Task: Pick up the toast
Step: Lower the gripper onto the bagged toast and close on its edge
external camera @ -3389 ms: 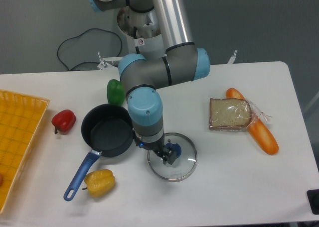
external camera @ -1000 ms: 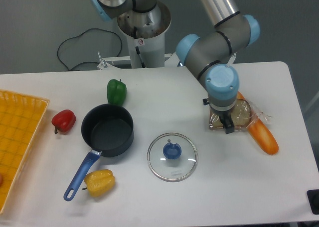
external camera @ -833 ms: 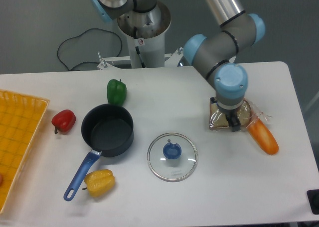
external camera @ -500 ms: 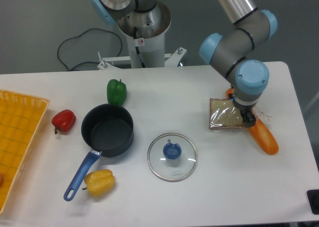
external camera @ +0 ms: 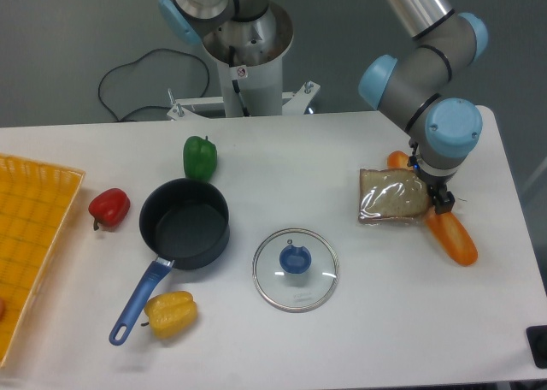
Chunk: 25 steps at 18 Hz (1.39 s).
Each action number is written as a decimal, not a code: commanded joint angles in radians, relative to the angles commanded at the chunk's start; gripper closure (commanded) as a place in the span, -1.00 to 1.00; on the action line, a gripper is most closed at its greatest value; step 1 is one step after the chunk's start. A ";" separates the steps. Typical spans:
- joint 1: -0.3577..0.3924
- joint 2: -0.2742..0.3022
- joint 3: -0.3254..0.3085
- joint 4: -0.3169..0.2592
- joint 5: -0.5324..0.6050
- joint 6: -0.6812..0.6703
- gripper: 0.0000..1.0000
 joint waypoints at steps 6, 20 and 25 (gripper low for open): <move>0.002 -0.006 -0.023 0.005 0.000 0.000 -1.00; -0.020 -0.028 -0.034 0.037 0.000 -0.014 -1.00; -0.021 -0.037 -0.034 0.041 0.000 -0.014 -1.00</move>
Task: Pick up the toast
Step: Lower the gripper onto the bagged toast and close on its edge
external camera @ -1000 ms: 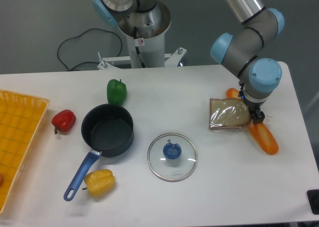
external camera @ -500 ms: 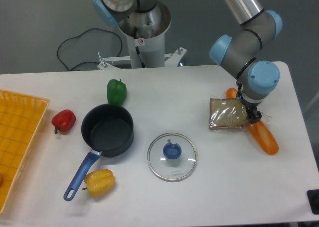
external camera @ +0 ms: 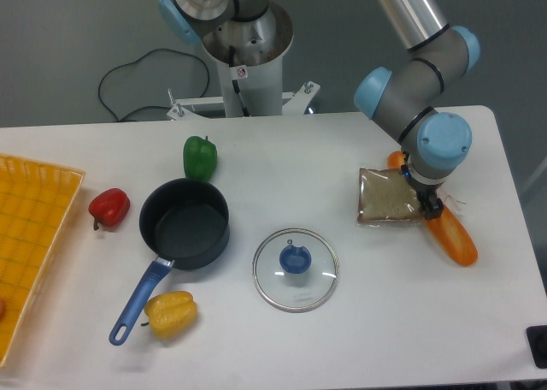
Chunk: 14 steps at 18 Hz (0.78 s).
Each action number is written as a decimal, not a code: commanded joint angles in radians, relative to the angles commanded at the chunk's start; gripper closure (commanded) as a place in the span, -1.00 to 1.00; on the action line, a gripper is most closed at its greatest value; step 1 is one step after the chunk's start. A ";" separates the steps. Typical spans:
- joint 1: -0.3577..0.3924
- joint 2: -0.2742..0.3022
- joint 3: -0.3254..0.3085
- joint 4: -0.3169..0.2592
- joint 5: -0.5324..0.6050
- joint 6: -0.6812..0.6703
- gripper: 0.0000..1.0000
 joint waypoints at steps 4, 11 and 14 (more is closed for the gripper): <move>0.000 -0.003 0.000 0.002 0.000 0.000 -0.93; 0.000 -0.006 -0.002 0.002 0.000 -0.002 -0.92; 0.000 -0.008 0.000 0.002 0.002 -0.011 -0.83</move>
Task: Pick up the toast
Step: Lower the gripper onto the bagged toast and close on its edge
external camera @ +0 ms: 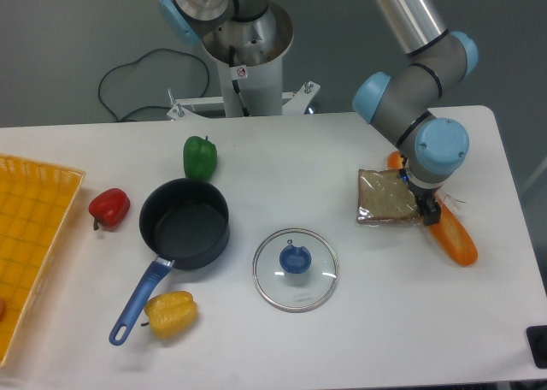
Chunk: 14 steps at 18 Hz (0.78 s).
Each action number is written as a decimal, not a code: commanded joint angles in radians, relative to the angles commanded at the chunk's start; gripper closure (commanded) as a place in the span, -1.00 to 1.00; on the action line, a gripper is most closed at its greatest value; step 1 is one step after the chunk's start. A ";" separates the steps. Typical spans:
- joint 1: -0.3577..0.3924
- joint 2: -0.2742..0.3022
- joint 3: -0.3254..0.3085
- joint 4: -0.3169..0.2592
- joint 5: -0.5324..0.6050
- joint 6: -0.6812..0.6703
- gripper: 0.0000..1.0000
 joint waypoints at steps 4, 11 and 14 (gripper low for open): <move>-0.002 -0.002 0.000 -0.002 0.002 -0.005 -0.68; -0.023 -0.012 0.015 -0.009 0.014 -0.067 -0.19; -0.026 -0.012 0.024 -0.012 0.015 -0.068 -0.15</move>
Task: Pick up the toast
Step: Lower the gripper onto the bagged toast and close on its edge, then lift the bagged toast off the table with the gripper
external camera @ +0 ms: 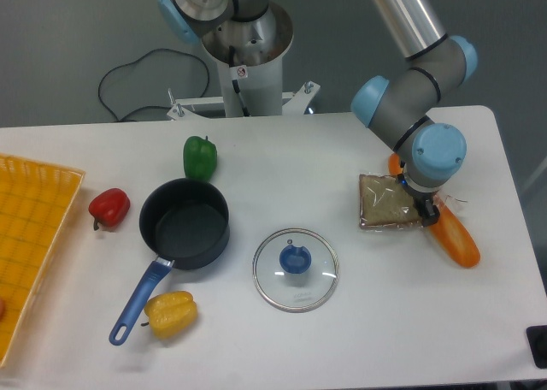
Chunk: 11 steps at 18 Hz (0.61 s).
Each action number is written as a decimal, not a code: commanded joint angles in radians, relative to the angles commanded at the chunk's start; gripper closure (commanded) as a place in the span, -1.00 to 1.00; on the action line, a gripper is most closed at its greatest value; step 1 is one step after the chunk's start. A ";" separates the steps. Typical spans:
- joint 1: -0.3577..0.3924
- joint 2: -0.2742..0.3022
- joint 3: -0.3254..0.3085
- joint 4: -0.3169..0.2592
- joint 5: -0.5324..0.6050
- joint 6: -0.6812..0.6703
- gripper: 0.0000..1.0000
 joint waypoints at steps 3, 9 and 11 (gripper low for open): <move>0.000 0.000 0.011 -0.008 0.000 0.000 -0.10; -0.006 0.005 0.061 -0.089 -0.003 0.002 -0.02; -0.014 0.006 0.066 -0.097 -0.003 0.000 0.15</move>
